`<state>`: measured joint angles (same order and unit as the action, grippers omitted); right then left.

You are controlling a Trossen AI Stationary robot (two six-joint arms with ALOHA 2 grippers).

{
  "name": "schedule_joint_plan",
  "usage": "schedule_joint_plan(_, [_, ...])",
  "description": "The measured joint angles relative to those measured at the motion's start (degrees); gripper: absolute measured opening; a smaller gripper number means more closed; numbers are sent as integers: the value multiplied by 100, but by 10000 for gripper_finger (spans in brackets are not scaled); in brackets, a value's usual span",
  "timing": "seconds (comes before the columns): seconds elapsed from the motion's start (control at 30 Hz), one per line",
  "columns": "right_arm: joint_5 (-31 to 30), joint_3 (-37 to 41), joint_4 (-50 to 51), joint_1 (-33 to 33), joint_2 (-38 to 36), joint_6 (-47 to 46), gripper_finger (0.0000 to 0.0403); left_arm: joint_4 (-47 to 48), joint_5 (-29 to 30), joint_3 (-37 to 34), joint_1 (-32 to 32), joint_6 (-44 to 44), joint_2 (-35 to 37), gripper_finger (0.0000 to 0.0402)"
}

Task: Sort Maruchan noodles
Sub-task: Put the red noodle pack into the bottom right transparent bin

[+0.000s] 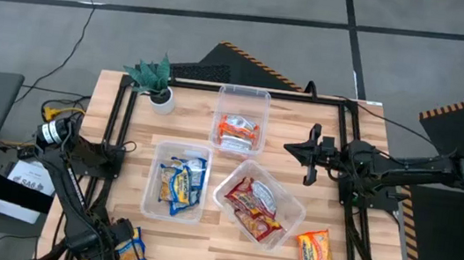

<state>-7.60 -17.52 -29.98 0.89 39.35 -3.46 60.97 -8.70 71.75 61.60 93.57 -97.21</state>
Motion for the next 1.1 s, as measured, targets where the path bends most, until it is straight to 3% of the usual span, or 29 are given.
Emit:
schedule_joint_plan(0.27, [0,0,135,0,2,-16,28,-96,216,-80,-7,-77,-37,274])
schedule_joint_plan(0.47, [0,0,135,0,2,-108,28,-506,-388,-599,-15,77,-2,274])
schedule_joint_plan(0.63, [0,0,133,-2,0,-107,28,-540,-456,-675,-13,-25,-20,264])
schedule_joint_plan(0.77, [0,0,129,0,1,-107,28,-451,-453,-688,-54,-270,-33,202])
schedule_joint_plan(0.97, [0,0,124,0,1,-106,28,-218,-447,-702,-197,-887,-24,22])
schedule_joint_plan(1.1, [0,0,124,0,1,-105,28,19,-356,-704,-353,-1220,147,4])
